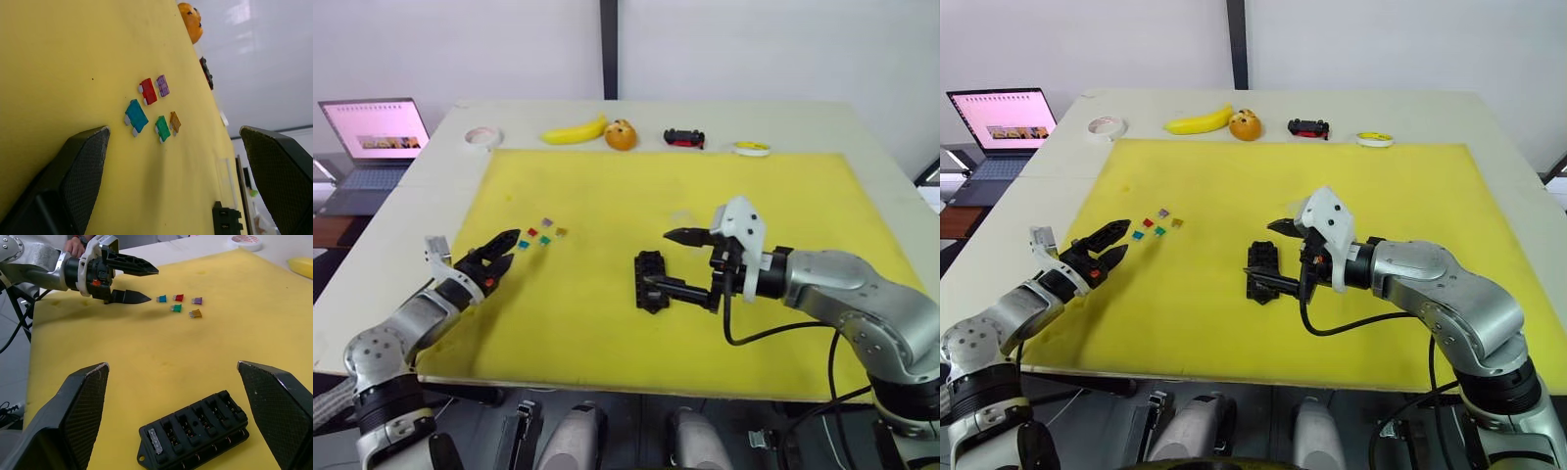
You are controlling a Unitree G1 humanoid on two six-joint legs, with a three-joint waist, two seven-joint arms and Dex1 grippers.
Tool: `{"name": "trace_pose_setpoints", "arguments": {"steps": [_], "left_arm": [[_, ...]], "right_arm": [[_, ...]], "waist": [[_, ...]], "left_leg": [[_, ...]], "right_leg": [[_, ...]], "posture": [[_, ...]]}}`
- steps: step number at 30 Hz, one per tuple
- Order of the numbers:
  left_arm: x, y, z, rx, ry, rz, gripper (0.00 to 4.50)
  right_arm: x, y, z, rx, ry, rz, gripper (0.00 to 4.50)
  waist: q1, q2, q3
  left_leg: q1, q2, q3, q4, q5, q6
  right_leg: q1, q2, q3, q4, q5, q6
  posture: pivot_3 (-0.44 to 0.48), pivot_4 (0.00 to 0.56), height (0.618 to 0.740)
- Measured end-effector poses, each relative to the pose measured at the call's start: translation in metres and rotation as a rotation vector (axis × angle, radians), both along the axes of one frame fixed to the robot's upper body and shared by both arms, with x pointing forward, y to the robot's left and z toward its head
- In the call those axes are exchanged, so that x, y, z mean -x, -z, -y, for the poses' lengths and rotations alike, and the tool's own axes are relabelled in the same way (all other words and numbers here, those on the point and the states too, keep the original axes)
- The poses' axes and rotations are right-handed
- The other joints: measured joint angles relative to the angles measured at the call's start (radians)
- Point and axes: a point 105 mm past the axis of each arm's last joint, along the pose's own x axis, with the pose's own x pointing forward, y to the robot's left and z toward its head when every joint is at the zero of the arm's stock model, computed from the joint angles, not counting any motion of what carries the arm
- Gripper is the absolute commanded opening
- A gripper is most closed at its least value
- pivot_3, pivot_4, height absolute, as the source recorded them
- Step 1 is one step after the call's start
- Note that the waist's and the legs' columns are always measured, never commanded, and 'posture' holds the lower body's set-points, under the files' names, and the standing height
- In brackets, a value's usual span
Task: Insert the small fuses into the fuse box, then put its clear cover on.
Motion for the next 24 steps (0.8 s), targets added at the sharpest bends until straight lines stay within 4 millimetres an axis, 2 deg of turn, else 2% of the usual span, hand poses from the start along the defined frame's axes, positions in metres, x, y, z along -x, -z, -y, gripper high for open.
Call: {"name": "trace_pose_setpoints", "arguments": {"steps": [10, 24], "left_arm": [[-0.012, 0.000, 0.007, 0.007, 0.041, -0.009, 4.50], [-0.018, 0.002, 0.017, -0.022, 0.109, -0.019, 4.50]], "right_arm": [[0.001, 0.000, -0.002, -0.006, 0.003, 0.007, 4.44], [0.001, 0.003, -0.001, -0.006, 0.015, -0.004, 4.44]], "waist": [[0.005, 0.000, 0.000], [0.013, 0.000, 0.000]], "left_leg": [[0.000, -0.001, -0.003, 0.000, 0.000, 0.001], [0.000, -0.002, -0.003, 0.000, 0.000, 0.001]], "right_leg": [[0.001, 0.000, -0.002, -0.001, 0.000, 0.000], [0.001, -0.001, -0.002, -0.002, 0.000, 0.000]], "posture": [[0.000, 0.150, 0.740], [0.000, 0.150, 0.740]]}}
